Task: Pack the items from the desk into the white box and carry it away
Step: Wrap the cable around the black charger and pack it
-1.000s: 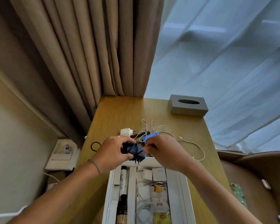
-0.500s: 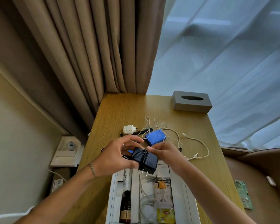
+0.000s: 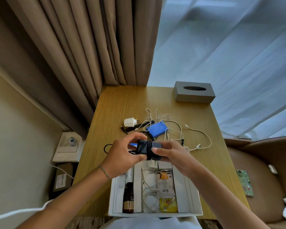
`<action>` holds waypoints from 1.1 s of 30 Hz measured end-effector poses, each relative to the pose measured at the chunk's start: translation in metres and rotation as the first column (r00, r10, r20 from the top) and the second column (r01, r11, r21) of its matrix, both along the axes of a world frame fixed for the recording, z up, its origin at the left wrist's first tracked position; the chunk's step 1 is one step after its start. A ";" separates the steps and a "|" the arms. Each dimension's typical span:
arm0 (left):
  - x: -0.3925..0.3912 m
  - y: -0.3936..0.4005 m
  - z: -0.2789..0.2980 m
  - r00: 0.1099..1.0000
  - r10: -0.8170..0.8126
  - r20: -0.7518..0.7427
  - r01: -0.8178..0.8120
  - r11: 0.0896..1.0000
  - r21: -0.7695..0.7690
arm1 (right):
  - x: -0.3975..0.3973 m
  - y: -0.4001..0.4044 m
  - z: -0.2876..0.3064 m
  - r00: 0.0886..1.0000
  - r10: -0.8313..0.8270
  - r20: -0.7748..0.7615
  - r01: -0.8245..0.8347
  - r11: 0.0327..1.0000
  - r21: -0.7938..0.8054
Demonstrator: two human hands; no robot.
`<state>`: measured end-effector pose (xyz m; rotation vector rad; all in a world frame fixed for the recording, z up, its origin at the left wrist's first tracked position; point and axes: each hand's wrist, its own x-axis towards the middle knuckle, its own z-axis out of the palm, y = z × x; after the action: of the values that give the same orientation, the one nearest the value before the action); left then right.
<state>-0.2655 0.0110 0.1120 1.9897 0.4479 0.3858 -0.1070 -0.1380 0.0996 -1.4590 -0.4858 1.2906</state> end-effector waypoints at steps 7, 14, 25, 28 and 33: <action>-0.003 -0.006 -0.021 0.986 -0.111 -0.122 0.113 0.994 0.013 | -0.002 -0.016 -0.021 0.992 -0.126 -0.014 0.126 0.991 -0.046; -0.027 0.013 -0.041 0.985 0.106 -0.136 -0.076 0.976 0.205 | 0.018 -0.038 -0.028 0.989 -0.098 0.107 0.111 0.985 -0.132; -0.047 0.027 -0.084 0.875 0.375 -0.305 -0.259 0.896 0.360 | 0.021 0.006 -0.041 0.867 0.270 0.418 -0.137 0.937 -0.322; -0.046 0.025 -0.085 0.874 0.382 -0.299 -0.265 0.892 0.366 | 0.013 0.026 -0.048 0.714 0.461 0.528 -0.279 0.878 -0.389; -0.050 0.021 -0.091 0.869 0.374 -0.324 -0.256 0.900 0.352 | 0.005 0.045 -0.072 0.470 0.695 0.544 -0.434 0.719 -0.543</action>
<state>-0.3157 0.0319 0.0211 2.2995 1.0337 0.2740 -0.1018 -0.0934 0.0278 -2.2288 -1.4774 1.2834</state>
